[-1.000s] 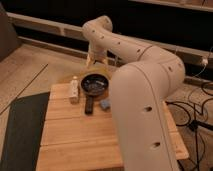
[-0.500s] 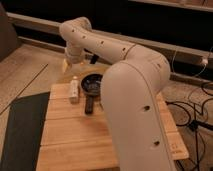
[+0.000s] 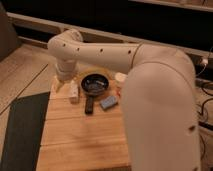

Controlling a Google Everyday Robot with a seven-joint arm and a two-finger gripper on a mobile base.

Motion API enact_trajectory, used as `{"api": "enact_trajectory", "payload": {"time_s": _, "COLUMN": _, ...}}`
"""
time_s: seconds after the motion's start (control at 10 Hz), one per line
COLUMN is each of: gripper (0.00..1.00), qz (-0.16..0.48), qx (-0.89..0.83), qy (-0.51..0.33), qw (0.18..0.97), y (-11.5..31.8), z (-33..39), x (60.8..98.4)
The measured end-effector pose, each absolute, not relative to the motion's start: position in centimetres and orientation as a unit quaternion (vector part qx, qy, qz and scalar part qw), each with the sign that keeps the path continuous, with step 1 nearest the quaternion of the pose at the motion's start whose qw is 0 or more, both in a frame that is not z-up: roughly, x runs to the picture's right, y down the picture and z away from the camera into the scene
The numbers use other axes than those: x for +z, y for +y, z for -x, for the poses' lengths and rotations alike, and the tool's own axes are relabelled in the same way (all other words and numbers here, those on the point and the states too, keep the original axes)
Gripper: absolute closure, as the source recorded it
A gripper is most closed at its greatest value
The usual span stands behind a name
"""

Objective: Move the arm in a circular motion

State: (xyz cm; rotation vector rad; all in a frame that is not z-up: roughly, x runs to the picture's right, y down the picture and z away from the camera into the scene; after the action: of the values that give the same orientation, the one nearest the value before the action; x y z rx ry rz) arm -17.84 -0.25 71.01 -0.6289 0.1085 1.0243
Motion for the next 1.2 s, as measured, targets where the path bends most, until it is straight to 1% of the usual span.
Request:
{"api": "enact_trajectory", "payload": {"time_s": 0.1, "gripper": 0.35, "qz": 0.278, "qx": 0.499, "qy": 0.068, "qw": 0.818, "y": 0.9, "z": 15.4, "x": 70.5}}
{"api": "enact_trajectory", "payload": {"time_s": 0.3, "gripper": 0.35, "qz": 0.255, "qx": 0.538, "qy": 0.092, "qw": 0.798, "y": 1.7, "z": 11.8, "x": 70.1}}
{"api": "enact_trajectory", "payload": {"time_s": 0.4, "gripper": 0.35, "qz": 0.224, "qx": 0.587, "qy": 0.118, "qw": 0.768, "y": 1.2, "z": 7.6, "x": 70.2}}
{"api": "enact_trajectory", "payload": {"time_s": 0.5, "gripper": 0.35, "qz": 0.207, "qx": 0.610, "qy": 0.131, "qw": 0.754, "y": 0.7, "z": 5.5, "x": 70.2}}
{"api": "enact_trajectory", "payload": {"time_s": 0.7, "gripper": 0.35, "qz": 0.121, "qx": 0.658, "qy": 0.187, "qw": 0.719, "y": -3.0, "z": -1.6, "x": 70.8}}
{"api": "enact_trajectory", "payload": {"time_s": 0.9, "gripper": 0.35, "qz": 0.079, "qx": 0.673, "qy": 0.223, "qw": 0.701, "y": -6.0, "z": -5.1, "x": 72.0}}
{"api": "enact_trajectory", "payload": {"time_s": 1.1, "gripper": 0.35, "qz": 0.065, "qx": 0.668, "qy": 0.238, "qw": 0.703, "y": -9.3, "z": -5.2, "x": 74.7}}
{"api": "enact_trajectory", "payload": {"time_s": 1.2, "gripper": 0.35, "qz": 0.066, "qx": 0.657, "qy": 0.239, "qw": 0.712, "y": -10.6, "z": -4.1, "x": 76.1}}
